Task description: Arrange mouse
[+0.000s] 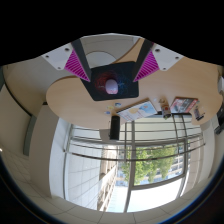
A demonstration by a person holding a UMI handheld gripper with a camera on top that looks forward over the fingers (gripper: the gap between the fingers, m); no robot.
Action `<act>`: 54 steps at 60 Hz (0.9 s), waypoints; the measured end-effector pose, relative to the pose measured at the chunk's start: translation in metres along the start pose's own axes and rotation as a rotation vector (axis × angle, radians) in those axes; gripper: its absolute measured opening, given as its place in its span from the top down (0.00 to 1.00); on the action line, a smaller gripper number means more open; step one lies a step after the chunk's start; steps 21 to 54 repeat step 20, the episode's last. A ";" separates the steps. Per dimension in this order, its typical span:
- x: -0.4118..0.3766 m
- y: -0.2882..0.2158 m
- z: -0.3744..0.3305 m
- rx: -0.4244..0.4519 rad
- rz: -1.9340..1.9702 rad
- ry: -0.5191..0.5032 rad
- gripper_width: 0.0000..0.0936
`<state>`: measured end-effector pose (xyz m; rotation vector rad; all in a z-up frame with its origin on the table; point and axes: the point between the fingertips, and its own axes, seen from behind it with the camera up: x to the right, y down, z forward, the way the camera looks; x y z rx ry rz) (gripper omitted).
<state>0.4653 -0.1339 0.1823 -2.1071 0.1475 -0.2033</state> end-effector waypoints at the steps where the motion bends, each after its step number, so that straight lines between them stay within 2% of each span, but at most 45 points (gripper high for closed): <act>1: -0.001 0.001 -0.004 0.002 -0.002 -0.001 0.10; 14: -0.003 0.011 -0.035 -0.001 -0.010 -0.005 0.10; 54: -0.006 0.010 -0.039 0.004 -0.014 -0.006 0.10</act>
